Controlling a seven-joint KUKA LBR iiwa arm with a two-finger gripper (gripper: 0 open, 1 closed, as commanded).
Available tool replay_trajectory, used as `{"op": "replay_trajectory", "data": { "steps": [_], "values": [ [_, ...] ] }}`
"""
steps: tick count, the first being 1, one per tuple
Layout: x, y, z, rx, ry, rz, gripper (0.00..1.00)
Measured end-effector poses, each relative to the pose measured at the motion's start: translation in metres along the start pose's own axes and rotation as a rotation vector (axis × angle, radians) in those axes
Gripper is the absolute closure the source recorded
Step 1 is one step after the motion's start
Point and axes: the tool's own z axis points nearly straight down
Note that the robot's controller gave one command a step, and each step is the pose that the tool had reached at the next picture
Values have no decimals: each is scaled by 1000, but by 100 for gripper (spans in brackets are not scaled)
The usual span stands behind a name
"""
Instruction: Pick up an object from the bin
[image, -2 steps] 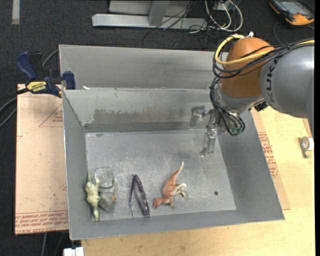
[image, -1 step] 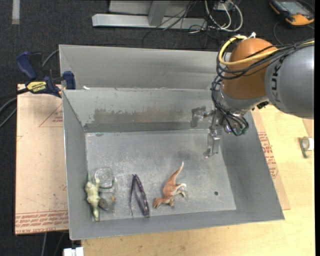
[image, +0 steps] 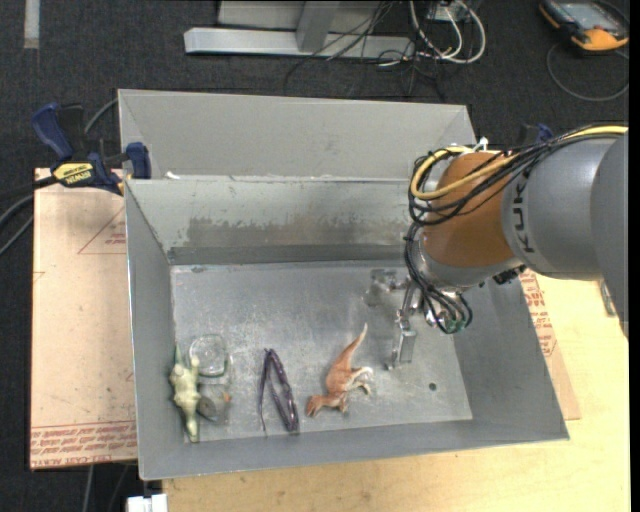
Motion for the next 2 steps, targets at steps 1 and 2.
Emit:
{"op": "replay_trajectory", "data": {
  "steps": [1, 2],
  "values": [
    [-20, 5, -2, 4, -18, -56, 0],
    [60, 39, -3, -3, 5, -120, 0]
  ]
}}
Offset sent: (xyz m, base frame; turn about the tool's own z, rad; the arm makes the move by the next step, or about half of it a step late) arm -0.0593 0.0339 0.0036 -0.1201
